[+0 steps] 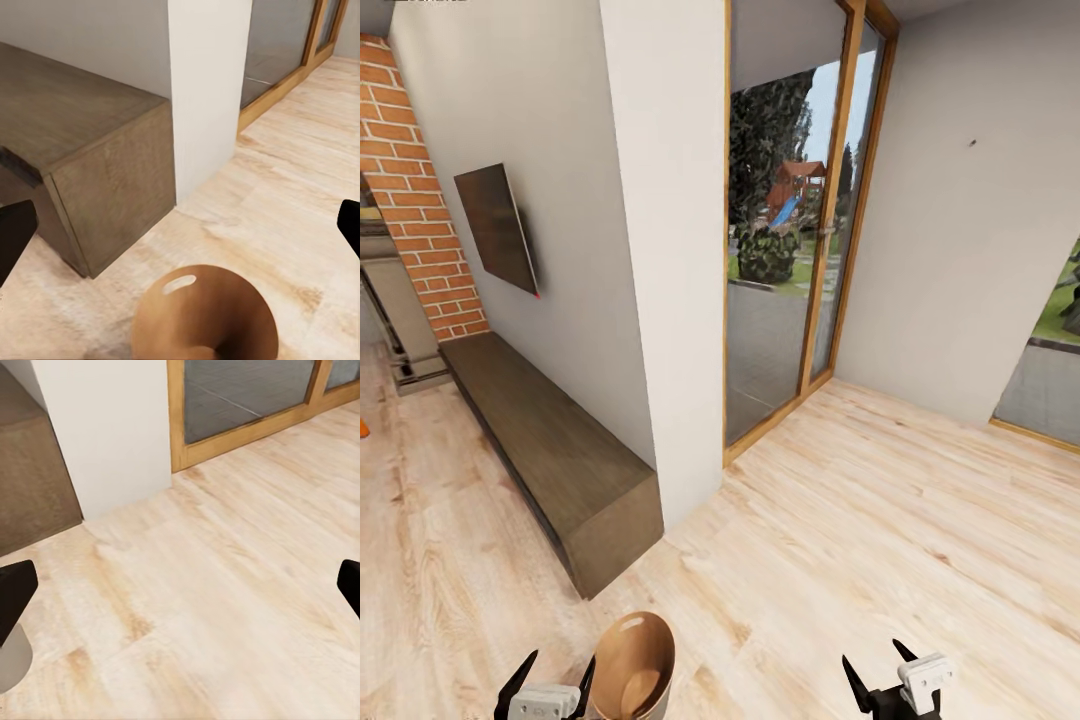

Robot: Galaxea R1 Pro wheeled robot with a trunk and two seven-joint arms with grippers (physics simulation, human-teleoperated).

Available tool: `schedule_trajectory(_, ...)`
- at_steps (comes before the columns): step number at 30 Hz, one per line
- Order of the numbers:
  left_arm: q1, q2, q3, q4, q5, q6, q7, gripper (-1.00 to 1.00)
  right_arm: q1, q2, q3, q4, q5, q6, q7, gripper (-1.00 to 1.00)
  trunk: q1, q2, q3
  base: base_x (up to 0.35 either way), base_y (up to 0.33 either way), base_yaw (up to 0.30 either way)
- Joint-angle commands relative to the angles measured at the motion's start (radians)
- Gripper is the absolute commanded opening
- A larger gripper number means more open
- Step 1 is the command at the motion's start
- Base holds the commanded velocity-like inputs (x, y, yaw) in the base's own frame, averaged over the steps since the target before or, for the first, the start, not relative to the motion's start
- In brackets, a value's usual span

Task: Put the three can of soda from the living room inside the tash can in the kitchen.

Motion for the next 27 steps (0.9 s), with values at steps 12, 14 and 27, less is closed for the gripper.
schedule_trajectory(12,0.0,0.0,0.0,0.0,0.0,0.0,0.0,1.0,0.0,0.0,0.001,0.001,0.001,0.0,0.0,1.0,0.0,0.0,0.0,0.0,0.0,0.215)
schedule_trajectory(14,0.0,0.0,0.0,0.0,0.0,0.0,0.0,1.0,0.0,0.0,0.001,0.002,0.001,0.0,0.0,1.0,0.0,0.0,0.0,0.0,0.0,0.243)
schedule_trajectory(27,0.0,0.0,0.0,0.0,0.0,0.0,0.0,1.0,0.0,0.0,0.0,0.003,0.0,0.001,0.0,1.0,0.0,0.0,0.0,-0.077,0.0,0.163)
